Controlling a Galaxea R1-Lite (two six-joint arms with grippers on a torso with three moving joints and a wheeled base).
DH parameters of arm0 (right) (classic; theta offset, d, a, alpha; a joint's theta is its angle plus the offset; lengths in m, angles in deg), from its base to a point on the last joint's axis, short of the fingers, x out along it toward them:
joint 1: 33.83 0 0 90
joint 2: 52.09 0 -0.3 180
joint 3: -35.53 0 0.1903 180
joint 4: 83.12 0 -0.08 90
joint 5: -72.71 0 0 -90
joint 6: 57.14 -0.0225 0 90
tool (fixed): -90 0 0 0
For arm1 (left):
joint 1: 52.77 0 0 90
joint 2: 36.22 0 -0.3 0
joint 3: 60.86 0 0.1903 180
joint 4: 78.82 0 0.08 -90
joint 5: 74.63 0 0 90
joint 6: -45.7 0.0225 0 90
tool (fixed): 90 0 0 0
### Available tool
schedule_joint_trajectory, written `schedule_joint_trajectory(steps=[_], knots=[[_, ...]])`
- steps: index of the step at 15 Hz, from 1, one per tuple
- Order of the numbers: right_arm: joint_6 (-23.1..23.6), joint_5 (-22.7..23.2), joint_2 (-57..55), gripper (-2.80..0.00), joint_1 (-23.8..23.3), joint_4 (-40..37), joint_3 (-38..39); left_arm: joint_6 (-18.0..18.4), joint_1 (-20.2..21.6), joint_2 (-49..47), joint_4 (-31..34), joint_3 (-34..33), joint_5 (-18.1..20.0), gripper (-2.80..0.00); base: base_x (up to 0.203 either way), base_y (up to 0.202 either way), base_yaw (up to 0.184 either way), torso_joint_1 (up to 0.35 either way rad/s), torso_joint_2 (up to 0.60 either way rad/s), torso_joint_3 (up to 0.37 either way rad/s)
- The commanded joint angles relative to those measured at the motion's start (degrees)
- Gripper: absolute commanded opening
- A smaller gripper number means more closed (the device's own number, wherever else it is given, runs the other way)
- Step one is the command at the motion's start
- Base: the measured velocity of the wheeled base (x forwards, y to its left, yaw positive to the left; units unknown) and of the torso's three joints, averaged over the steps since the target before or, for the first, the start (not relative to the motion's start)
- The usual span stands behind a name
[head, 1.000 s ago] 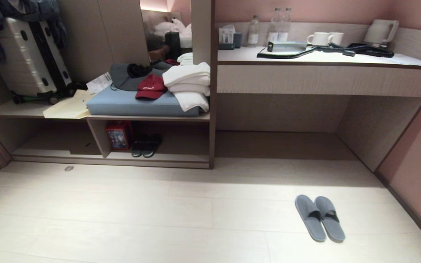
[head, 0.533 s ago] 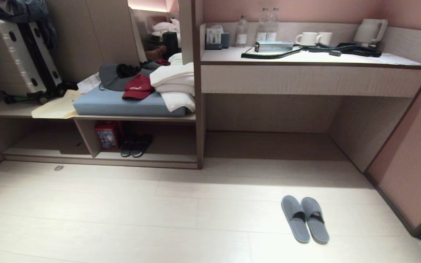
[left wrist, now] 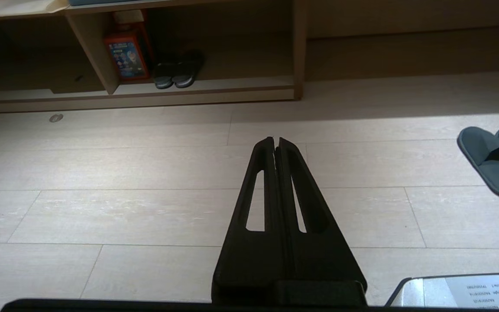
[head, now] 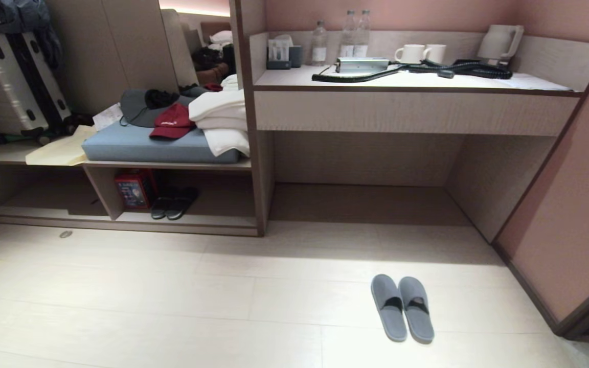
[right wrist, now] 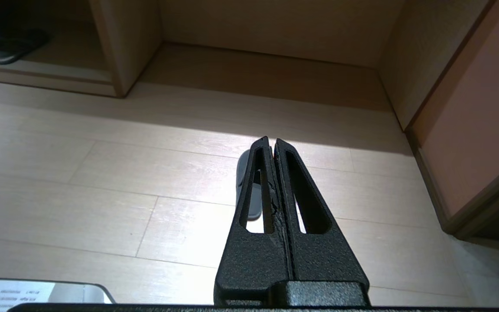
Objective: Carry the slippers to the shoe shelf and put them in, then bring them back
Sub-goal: Pick up the slippers on the floor
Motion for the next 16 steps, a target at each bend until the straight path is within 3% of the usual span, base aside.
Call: schedule_joint_trajectory(steps=[1, 11, 16], knots=[[0.0, 0.0, 0.1, -2.80, 0.0, 0.0, 0.1, 0.0, 0.0, 0.0, -0.2, -0.1, 0.0, -2.80, 0.000, -0.196, 0.000, 0.002, 0.00, 0.002], [0.0, 0.0, 0.1, -2.80, 0.0, 0.0, 0.1, -0.1, 0.0, 0.0, -0.3, -0.2, 0.0, -2.80, 0.000, -0.193, 0.003, 0.002, 0.00, 0.002], [0.1, 0.1, 0.2, -2.80, 0.0, 0.0, 0.1, -2.4, 0.0, 0.0, -0.4, -0.2, -0.5, -2.80, 0.000, -0.038, 0.001, 0.002, 0.00, 0.001]])
